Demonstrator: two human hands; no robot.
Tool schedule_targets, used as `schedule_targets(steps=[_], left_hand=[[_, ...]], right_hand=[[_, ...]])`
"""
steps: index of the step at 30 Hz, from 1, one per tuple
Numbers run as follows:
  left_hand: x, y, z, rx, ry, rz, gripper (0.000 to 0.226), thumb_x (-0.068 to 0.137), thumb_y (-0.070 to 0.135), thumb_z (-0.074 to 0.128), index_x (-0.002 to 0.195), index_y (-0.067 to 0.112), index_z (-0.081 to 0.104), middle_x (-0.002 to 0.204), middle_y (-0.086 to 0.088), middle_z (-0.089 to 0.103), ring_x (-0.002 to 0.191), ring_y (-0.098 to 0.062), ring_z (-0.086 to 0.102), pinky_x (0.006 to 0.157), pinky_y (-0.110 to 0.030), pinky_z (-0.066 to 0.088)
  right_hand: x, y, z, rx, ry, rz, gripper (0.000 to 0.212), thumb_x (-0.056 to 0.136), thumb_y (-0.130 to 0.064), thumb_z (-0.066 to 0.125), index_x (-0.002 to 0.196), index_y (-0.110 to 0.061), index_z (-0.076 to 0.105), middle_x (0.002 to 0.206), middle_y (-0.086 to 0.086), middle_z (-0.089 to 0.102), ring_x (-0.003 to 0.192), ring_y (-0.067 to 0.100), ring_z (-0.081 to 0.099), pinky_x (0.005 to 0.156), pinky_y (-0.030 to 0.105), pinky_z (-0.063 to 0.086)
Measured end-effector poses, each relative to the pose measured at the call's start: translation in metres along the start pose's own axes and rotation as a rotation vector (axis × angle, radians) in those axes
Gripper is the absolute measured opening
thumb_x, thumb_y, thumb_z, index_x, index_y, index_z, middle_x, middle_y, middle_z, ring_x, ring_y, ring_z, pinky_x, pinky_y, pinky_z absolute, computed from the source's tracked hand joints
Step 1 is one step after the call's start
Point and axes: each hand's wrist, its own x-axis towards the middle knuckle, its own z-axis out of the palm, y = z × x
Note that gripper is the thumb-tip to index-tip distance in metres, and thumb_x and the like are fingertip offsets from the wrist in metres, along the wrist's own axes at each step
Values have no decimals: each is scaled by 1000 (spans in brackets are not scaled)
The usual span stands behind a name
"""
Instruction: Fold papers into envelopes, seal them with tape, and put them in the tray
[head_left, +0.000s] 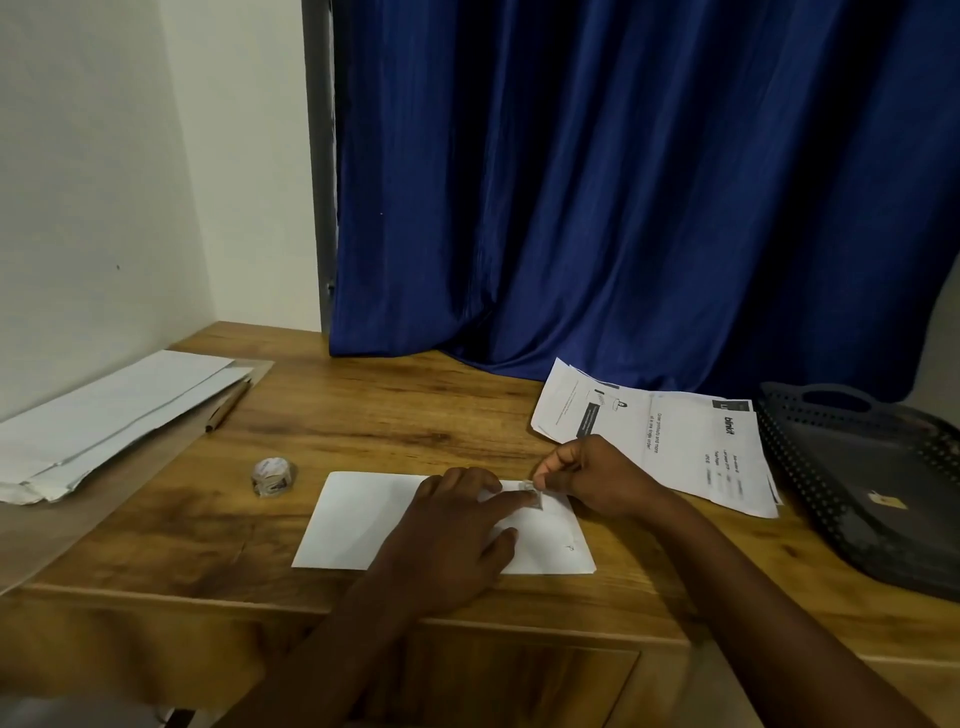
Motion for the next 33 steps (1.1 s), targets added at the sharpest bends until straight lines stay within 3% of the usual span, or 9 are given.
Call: schedule_targets(steps=[13, 16, 20, 24, 33], left_hand=[[0, 0, -1, 51, -50, 13, 53, 99, 59, 28, 152, 52, 30, 152, 13, 32, 140, -10, 26, 120, -39, 21], [0, -1, -1, 49, -52, 7, 52, 99, 59, 29, 150, 52, 33, 153, 14, 32, 141, -9, 25, 121, -39, 20], [-1, 1, -2, 34, -49, 3, 49, 100, 57, 33, 148, 51, 39, 154, 13, 32, 142, -8, 24, 119, -35, 17], [-1, 0, 0, 18, -59, -5, 47, 101, 56, 34, 148, 52, 39, 155, 14, 31, 142, -8, 23, 120, -34, 16], [-2, 1, -1, -45, -59, -20, 45, 102, 55, 40, 146, 48, 45, 158, 14, 31, 145, -9, 22, 121, -34, 18]], right_hand=[[4, 6, 9, -20, 21, -28, 9, 90, -24, 72, 85, -26, 80, 92, -11, 75, 91, 10, 67, 86, 34, 58], [5, 9, 12, 9, 39, -17, 6, 85, -32, 76, 89, -27, 78, 92, -11, 75, 91, 11, 67, 87, 37, 58], [8, 14, 17, -41, 81, 7, 35, 70, -52, 84, 95, -31, 73, 92, -12, 69, 90, 10, 65, 80, 33, 55], [11, 18, 22, -89, 164, 41, 38, 66, -53, 86, 92, -31, 69, 84, -9, 65, 81, 12, 63, 69, 31, 50], [14, 12, 30, -178, 292, 99, 41, 65, -60, 83, 86, -31, 64, 81, -13, 65, 79, 10, 60, 63, 29, 46]])
